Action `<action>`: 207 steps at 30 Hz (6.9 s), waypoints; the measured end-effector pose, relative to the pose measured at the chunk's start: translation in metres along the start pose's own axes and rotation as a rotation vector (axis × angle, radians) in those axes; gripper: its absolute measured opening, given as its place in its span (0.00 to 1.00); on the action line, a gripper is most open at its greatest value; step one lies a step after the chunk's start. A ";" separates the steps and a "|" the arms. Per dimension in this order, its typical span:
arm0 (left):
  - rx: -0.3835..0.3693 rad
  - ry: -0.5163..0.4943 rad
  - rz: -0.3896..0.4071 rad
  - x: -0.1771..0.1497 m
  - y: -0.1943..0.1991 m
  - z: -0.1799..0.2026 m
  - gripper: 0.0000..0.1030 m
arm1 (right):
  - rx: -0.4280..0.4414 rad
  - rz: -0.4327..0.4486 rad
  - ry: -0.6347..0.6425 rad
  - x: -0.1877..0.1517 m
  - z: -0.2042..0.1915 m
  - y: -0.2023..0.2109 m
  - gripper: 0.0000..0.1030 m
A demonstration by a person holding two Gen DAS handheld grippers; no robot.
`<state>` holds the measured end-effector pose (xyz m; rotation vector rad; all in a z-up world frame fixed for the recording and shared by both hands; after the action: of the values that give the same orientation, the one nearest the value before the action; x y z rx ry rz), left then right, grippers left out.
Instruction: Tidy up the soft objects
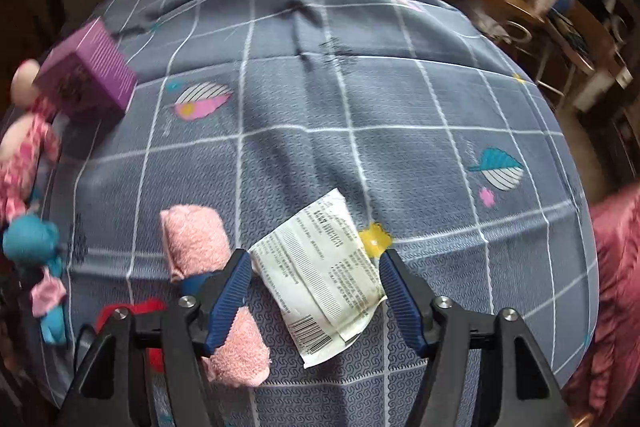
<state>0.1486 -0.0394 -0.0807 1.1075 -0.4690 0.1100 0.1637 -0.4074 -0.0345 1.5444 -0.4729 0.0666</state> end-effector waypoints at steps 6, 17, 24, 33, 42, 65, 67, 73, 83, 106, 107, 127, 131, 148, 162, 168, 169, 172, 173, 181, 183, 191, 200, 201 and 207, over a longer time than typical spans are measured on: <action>0.007 0.000 0.003 0.000 0.000 0.001 0.45 | -0.085 -0.084 0.173 0.000 -0.016 -0.031 0.71; 0.031 -0.007 0.007 -0.001 -0.003 0.006 0.46 | -0.080 -0.073 0.227 -0.007 -0.008 -0.049 0.73; 0.054 -0.030 0.017 -0.001 -0.003 0.010 0.43 | -0.095 0.004 0.181 -0.017 0.003 -0.031 0.56; 0.058 -0.143 0.089 -0.006 0.007 0.028 0.26 | -0.064 0.185 0.142 -0.018 -0.029 0.035 0.56; 0.029 -0.141 0.188 -0.015 0.056 0.026 0.26 | 0.244 0.112 0.277 -0.042 -0.169 0.038 0.56; 0.287 -0.076 0.361 -0.079 0.177 -0.026 0.25 | 0.121 0.116 0.305 -0.104 -0.235 -0.025 0.58; 0.310 -0.074 0.367 -0.085 0.182 -0.029 0.25 | 0.126 0.125 0.294 -0.105 -0.233 -0.025 0.58; 0.382 -0.066 0.400 -0.096 0.200 -0.036 0.25 | 0.136 0.219 0.242 -0.118 -0.227 -0.022 0.59; 0.427 0.051 0.399 -0.118 0.222 -0.080 0.25 | 0.136 0.308 0.232 -0.130 -0.224 -0.015 0.59; 0.538 0.325 0.337 -0.140 0.238 -0.209 0.26 | 0.150 0.320 0.229 -0.129 -0.222 -0.015 0.59; 0.557 0.311 0.307 -0.138 0.230 -0.212 0.28 | 0.151 0.320 0.228 -0.129 -0.222 -0.015 0.59; 0.750 0.216 0.399 -0.151 0.244 -0.163 0.74 | 0.140 0.323 0.236 -0.129 -0.223 -0.014 0.59; 0.739 0.168 0.420 -0.144 0.244 -0.142 0.75 | 0.141 0.323 0.236 -0.129 -0.222 -0.014 0.59; 0.707 0.125 0.414 -0.144 0.234 -0.107 0.82 | 0.118 0.333 0.249 -0.130 -0.224 -0.013 0.59; 0.681 0.116 0.420 -0.150 0.230 -0.098 0.84 | 0.082 0.345 0.266 -0.134 -0.225 -0.013 0.58; 0.656 0.127 0.415 -0.155 0.228 -0.100 0.84 | 0.060 0.352 0.267 -0.136 -0.227 -0.014 0.57; 0.654 0.126 0.413 -0.155 0.227 -0.100 0.84 | 0.058 0.350 0.264 -0.135 -0.227 -0.014 0.57; 0.652 0.128 0.413 -0.157 0.226 -0.102 0.84 | 0.053 0.342 0.251 -0.135 -0.227 -0.014 0.57; 0.652 0.130 0.413 -0.157 0.226 -0.102 0.84 | 0.054 0.335 0.240 -0.134 -0.227 -0.013 0.56; 0.660 0.160 0.421 -0.161 0.230 -0.113 0.84 | 0.066 0.292 0.192 -0.130 -0.225 -0.015 0.56; 0.660 0.168 0.417 -0.162 0.229 -0.116 0.84 | 0.063 0.281 0.193 -0.129 -0.225 -0.014 0.56; 0.679 0.186 0.427 -0.164 0.239 -0.125 0.84 | 0.194 0.327 0.205 -0.124 -0.249 0.042 0.56; 0.741 0.293 0.467 -0.180 0.271 -0.157 0.84 | 0.512 0.268 0.488 -0.162 -0.369 0.098 0.56; 0.745 0.300 0.472 -0.181 0.274 -0.160 0.84 | 0.530 0.251 0.516 -0.167 -0.384 0.099 0.56; 0.763 0.327 0.486 -0.187 0.283 -0.170 0.84 | 0.539 0.165 0.624 -0.188 -0.467 0.077 0.56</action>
<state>-0.0560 0.2651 0.0158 1.6587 -0.3976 0.9447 0.0848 0.0943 -0.0044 1.8896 -0.0757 0.8355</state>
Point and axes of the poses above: each gripper's, at about its wrist camera, not at the fingertips, and y roughly against the way its jaws point, z to its right, x to its top, the point moved 1 cm from there along -y, roughly the way its jaws point, and after that the axes turned 11 degrees about -y, right-handed, at the moved point
